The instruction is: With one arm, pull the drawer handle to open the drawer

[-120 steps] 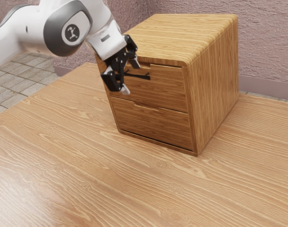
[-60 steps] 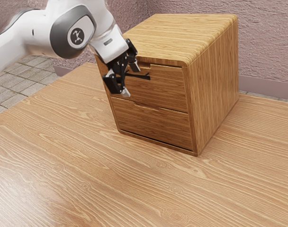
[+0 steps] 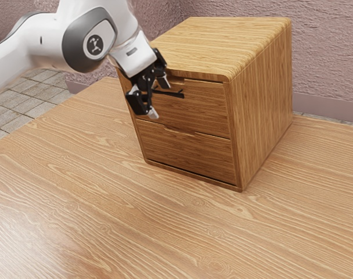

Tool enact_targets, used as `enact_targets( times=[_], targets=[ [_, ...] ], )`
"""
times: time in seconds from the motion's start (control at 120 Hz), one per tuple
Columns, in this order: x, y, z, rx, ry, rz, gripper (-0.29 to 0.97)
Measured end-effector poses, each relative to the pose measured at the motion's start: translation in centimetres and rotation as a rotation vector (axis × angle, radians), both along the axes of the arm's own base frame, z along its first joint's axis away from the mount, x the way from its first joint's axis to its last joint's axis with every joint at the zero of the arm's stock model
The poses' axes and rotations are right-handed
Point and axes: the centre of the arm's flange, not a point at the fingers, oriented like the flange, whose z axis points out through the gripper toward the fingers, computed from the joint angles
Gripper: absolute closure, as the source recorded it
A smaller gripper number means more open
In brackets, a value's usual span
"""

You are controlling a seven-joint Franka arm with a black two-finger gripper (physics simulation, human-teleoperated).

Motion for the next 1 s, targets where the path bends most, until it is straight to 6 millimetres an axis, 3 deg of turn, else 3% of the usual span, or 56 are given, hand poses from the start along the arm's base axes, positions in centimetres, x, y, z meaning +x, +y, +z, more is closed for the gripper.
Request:
enact_targets(
  times=[0.35, 0.517, 1.0],
  targets=[
    [0.5, 0.4, -0.9, 0.001, 0.013, 0.006, -0.06],
    [0.3, -0.3, -0.6, 0.005, 0.009, -0.005, 0.12],
    [-0.5, -0.5, 0.3, 0.019, 0.002, -0.013, 0.46]
  ],
)
